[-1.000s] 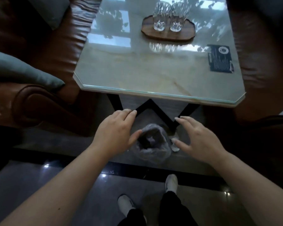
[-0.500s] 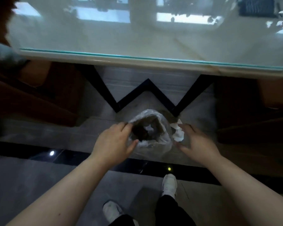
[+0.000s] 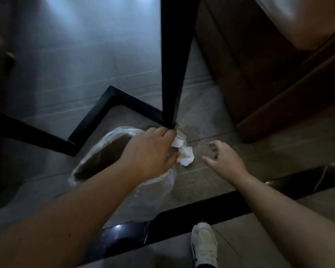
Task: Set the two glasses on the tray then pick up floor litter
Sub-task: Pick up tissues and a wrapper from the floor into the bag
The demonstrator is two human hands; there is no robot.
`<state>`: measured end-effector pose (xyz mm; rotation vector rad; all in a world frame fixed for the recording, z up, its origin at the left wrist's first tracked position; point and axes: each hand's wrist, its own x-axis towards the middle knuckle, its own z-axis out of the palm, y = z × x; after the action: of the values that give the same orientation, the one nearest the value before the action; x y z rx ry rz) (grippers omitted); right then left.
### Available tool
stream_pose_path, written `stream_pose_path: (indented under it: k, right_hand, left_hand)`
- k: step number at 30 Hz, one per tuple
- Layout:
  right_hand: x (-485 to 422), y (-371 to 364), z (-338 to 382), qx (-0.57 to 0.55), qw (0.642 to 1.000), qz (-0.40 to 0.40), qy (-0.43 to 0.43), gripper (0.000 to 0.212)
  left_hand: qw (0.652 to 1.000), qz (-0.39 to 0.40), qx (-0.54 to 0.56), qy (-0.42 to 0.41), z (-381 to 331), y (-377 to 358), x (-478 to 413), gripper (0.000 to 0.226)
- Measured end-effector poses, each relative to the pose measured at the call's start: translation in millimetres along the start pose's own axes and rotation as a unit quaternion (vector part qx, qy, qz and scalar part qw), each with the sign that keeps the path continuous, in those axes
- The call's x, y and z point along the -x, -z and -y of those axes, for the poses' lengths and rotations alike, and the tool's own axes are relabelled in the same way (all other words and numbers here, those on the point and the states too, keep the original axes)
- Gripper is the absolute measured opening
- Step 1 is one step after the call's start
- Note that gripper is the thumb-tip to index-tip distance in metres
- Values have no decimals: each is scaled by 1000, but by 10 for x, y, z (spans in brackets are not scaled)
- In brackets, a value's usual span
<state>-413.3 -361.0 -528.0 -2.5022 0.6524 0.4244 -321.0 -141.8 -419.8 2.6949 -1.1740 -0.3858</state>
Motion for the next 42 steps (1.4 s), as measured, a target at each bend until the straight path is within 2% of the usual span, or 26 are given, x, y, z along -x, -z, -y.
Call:
stream_pose_path:
  k: [6, 14, 19, 24, 27, 31, 34, 37, 40, 42]
  right_hand:
    - [-656, -1009, -548, 29, 998, 44, -23, 45]
    - [-1248, -1736, -561, 90, 994, 63, -19, 53]
    - [-1291, -1843, -669, 135, 989, 65, -3, 19]
    - [-1145, -1672, -1006, 99, 992, 74, 30, 14]
    - [-1061, -1540, -1143, 86, 993, 61, 60, 14]
    - [-996, -1399, -1339, 86, 992, 63, 67, 11]
    - [-947, -1296, -1476, 72, 993, 63, 65, 14]
    - [-942, -1208, -1538, 66, 995, 52, 60, 14]
    - [-971, -1125, -1512, 57, 995, 43, 65, 11]
    - [-1012, -1078, -1450, 52, 995, 40, 76, 9]
  left_hand:
    - [995, 66, -70, 11, 144, -534, -757, 43]
    - [982, 140, -126, 16, 359, -1052, -1219, 39]
    - [976, 188, -111, 5, 267, -1266, -1569, 35]
    - [968, 218, -123, 15, 165, -1740, -1943, 21]
    - [945, 304, -111, 39, 183, -2131, -2012, 39]
    - [943, 293, -81, 134, 226, -2641, -1924, 80]
    - [933, 293, -18, 206, 295, -2858, -1907, 88]
    - [936, 281, -36, 207, 314, -2966, -1865, 73]
    - [947, 271, -41, 164, 289, -2974, -1801, 37]
    - [955, 257, -52, 141, 305, -2941, -1770, 26]
